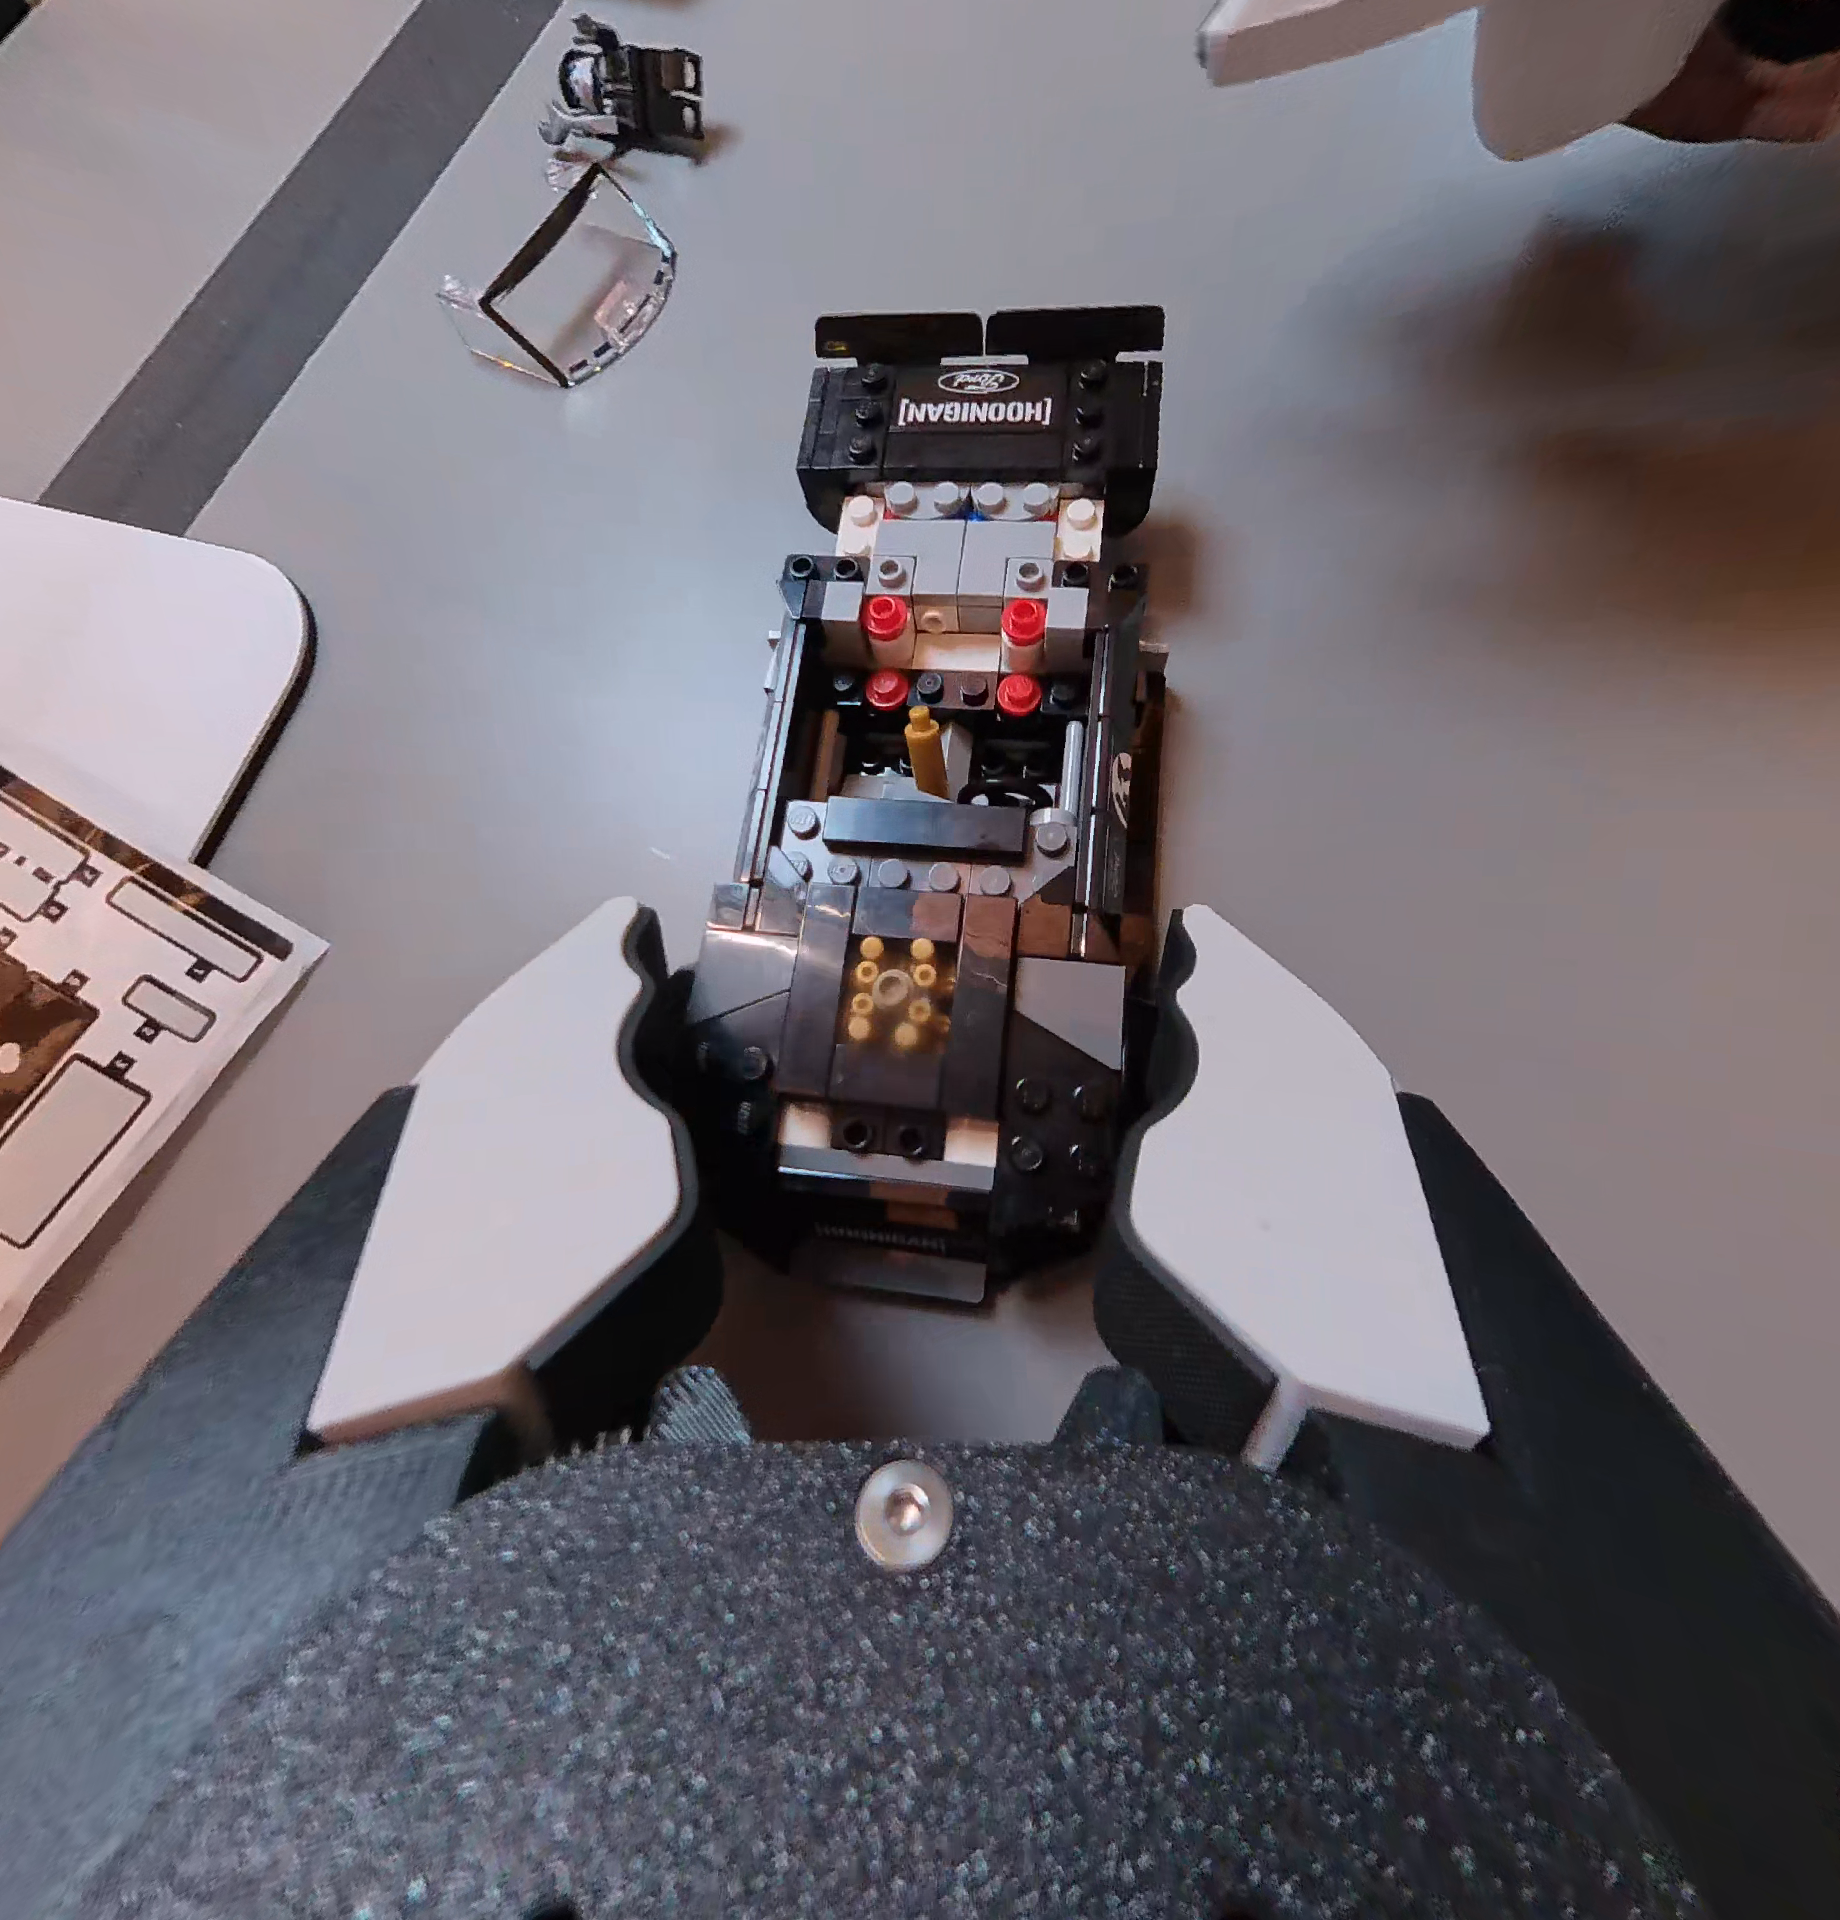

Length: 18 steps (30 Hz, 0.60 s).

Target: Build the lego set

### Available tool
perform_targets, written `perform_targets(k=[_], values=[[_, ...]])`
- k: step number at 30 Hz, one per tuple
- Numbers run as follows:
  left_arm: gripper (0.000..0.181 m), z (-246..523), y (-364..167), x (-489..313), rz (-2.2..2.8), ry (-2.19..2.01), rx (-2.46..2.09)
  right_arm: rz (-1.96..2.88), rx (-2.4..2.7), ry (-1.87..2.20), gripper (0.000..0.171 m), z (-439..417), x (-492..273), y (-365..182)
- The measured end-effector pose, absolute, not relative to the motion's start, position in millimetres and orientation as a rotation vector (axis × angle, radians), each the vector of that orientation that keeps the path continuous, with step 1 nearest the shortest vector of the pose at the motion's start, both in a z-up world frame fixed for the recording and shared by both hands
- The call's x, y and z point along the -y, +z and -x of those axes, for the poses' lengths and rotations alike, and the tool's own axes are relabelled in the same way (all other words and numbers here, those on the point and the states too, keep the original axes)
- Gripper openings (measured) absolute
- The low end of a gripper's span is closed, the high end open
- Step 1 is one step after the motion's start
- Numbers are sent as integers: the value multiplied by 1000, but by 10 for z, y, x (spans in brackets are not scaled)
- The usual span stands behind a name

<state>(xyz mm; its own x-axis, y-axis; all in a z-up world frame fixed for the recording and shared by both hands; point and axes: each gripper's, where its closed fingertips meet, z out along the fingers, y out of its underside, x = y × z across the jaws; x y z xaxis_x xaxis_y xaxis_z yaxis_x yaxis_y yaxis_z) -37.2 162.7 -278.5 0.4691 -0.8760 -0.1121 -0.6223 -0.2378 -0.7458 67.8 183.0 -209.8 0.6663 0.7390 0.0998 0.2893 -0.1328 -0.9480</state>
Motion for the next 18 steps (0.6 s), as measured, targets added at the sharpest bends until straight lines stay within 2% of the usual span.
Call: perform_targets(k=[10,13,18], values=[[90,229,-2792,-1138,1924,-474,-1370,1663,756,476,29,-768,-1816,-1903],[101,191,-2760,-1089,1924,-530,-1357,1662,741,472,29,-797,-1835,-1893],[102,189,-2673,-1057,1903,-556,-1357,1657,734,448,30,-846,-1863,-1886]])
